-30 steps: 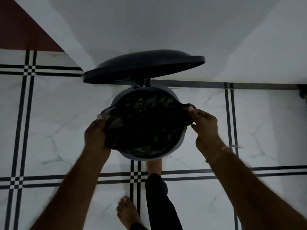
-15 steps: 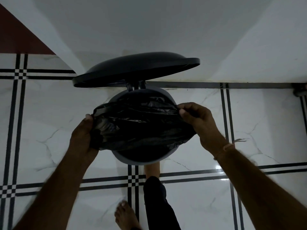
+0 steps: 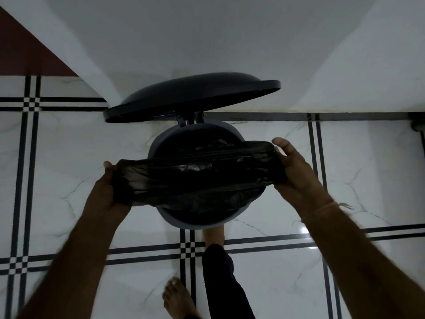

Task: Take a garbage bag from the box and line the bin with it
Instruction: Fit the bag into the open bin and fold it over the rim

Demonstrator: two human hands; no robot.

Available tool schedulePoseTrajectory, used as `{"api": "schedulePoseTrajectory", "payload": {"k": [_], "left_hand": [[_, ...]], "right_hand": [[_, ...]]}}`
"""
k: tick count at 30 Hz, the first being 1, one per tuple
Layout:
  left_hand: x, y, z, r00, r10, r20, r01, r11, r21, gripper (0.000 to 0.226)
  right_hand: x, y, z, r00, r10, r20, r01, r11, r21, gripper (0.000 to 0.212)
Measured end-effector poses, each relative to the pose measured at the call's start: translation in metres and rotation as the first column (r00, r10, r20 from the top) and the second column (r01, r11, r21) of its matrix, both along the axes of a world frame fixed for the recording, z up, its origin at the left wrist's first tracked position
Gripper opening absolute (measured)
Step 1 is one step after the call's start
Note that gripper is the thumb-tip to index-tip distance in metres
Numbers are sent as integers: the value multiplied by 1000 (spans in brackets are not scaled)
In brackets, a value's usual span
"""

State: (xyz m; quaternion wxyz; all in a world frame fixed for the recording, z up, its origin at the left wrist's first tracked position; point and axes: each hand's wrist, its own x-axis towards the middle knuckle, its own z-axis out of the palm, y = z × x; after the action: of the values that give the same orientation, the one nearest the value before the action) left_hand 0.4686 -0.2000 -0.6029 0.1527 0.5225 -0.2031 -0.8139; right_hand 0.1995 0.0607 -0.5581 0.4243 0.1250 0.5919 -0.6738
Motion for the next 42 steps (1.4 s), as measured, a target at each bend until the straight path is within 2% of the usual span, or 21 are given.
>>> {"api": "schedulePoseTrajectory", "payload": {"k": [3,6,8,11,14,20,24,28,30,32,34,37,39,42], "left_hand": [[-1,3,-2,983,-154,-94,141,981,-134,24],[-4,1,5,976,-180,-126,146,959,-243,8],[-3,0,6,976,-163,-142,129,965,-227,26],[1,0,7,979,-149,-137,119,971,-208,28],[-1,0,9,980,-189,-61,165,944,-284,47],[-13,-17,-6,950,-305,-69,246,866,-435,43],[-31,-35,-23,935,-353,-34,285,805,-520,50],[-40,-43,-46,932,-361,30,333,818,-469,72],[-38,-40,-61,916,-397,55,383,826,-414,61],[-32,-33,-71,904,-425,54,419,850,-320,45],[-23,-25,-76,904,-422,67,425,876,-226,43],[-11,-12,-70,916,-389,98,398,912,-96,34],[-1,0,-62,945,-313,94,316,948,-28,32],[10,18,-45,980,-195,26,195,980,27,32]], "right_hand": [[-1,1,3,968,202,-149,-196,979,59,45],[-8,2,7,931,288,-225,-272,957,101,41],[-11,4,8,925,290,-244,-275,957,95,31],[-9,3,10,920,305,-248,-281,951,128,47],[-6,-1,9,872,377,-313,-324,923,208,42],[-20,-21,-1,792,428,-436,-350,903,250,43],[-40,-44,-21,795,437,-421,-351,897,268,46],[-53,-67,-39,880,392,-268,-322,908,269,30],[-52,-67,-54,878,441,-188,-364,868,338,24],[-46,-62,-63,858,505,-95,-431,807,404,34],[-43,-54,-72,866,500,-20,-441,782,441,50],[-42,-40,-69,897,440,44,-425,831,359,54],[-39,-29,-62,897,435,82,-440,857,266,57],[-26,-8,-58,921,384,63,-390,906,165,46]]}}
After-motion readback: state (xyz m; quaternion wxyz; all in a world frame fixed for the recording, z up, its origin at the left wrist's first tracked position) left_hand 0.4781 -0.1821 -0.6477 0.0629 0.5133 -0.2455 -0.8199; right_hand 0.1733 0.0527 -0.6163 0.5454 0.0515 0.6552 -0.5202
